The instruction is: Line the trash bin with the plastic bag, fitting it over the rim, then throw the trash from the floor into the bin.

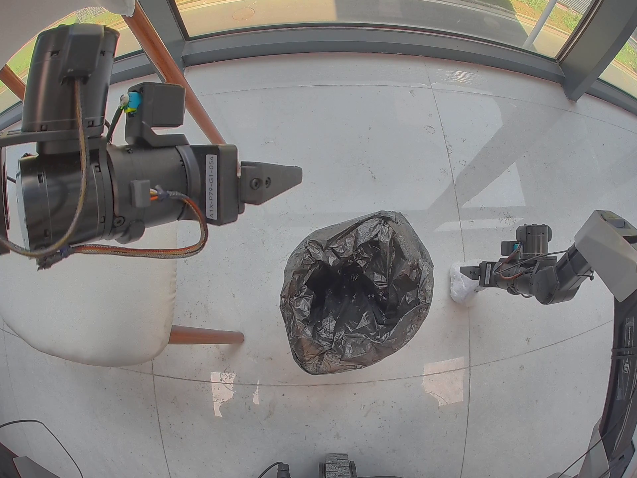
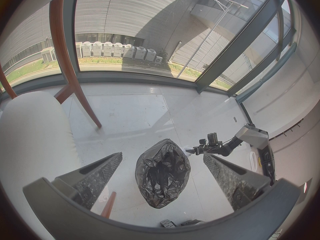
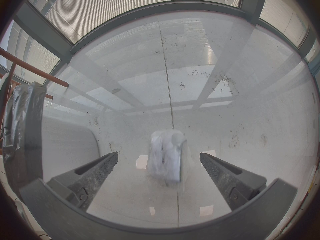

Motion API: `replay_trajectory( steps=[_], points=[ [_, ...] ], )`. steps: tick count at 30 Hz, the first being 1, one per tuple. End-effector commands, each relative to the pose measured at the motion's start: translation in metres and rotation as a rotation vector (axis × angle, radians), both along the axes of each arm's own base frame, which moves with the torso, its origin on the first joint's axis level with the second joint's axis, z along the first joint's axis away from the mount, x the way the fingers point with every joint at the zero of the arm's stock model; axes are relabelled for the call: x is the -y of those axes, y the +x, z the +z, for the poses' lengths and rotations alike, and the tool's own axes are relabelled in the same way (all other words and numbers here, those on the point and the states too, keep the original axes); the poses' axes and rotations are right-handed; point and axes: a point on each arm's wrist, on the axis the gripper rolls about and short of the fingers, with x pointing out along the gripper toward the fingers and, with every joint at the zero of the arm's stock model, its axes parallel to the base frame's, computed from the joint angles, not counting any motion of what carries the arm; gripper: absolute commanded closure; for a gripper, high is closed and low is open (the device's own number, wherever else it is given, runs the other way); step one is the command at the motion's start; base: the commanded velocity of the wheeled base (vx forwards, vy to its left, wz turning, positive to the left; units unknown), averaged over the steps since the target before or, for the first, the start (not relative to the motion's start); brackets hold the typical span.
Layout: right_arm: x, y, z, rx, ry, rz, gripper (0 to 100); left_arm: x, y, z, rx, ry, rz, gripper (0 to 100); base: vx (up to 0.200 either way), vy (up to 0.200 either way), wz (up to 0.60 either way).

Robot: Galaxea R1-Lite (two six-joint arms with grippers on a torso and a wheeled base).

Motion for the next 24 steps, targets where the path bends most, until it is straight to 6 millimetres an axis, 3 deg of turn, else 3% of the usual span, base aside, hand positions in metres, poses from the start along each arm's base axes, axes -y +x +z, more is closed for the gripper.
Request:
replay_trajectory(
  steps=[1, 6, 7, 12, 15, 18, 20, 21, 24],
  points=[
    [-0.002, 0.019, -0.032, -0.023, -0.007, -0.005, 0, -0.002, -0.003, 0.006, 0.031, -0.020, 0.009, 0, 0.000, 0.000, 0.00],
    [0.000, 0.031, -0.055, -0.022, -0.027, -0.010, 0, -0.005, -0.005, 0.009, 0.042, -0.026, 0.026, 0, 0.000, 0.000, 0.00],
    [0.002, 0.031, -0.061, -0.028, -0.036, -0.007, 100, -0.005, -0.005, 0.009, 0.042, -0.026, 0.026, 0, 0.000, 0.000, 0.00],
    [0.002, 0.029, -0.066, -0.043, -0.042, 0.000, 100, -0.005, -0.005, 0.010, 0.046, -0.029, 0.029, 0, 0.000, 0.000, 0.00],
    [0.005, 0.030, -0.055, -0.019, -0.045, -0.007, 100, -0.005, -0.005, 0.012, 0.057, -0.037, 0.030, 0, 0.000, 0.000, 0.00],
    [0.003, 0.025, 0.000, 0.072, -0.034, -0.003, 100, -0.005, -0.005, 0.011, 0.056, -0.037, 0.029, 0, 0.000, 0.000, 0.00],
    [-0.002, 0.011, 0.052, 0.138, 0.007, -0.002, 100, -0.006, -0.006, 0.011, 0.055, -0.038, 0.029, 0, 0.000, 0.000, 0.00],
    [-0.003, 0.008, 0.059, 0.146, 0.015, -0.001, 100, -0.006, -0.007, 0.011, 0.056, -0.039, 0.029, 0, 0.000, 0.000, 0.00],
    [-0.017, -0.036, 0.132, 0.206, 0.117, 0.031, 100, -0.008, -0.007, 0.012, 0.056, -0.042, 0.033, 0, 0.000, 0.000, 0.00]
  ],
)
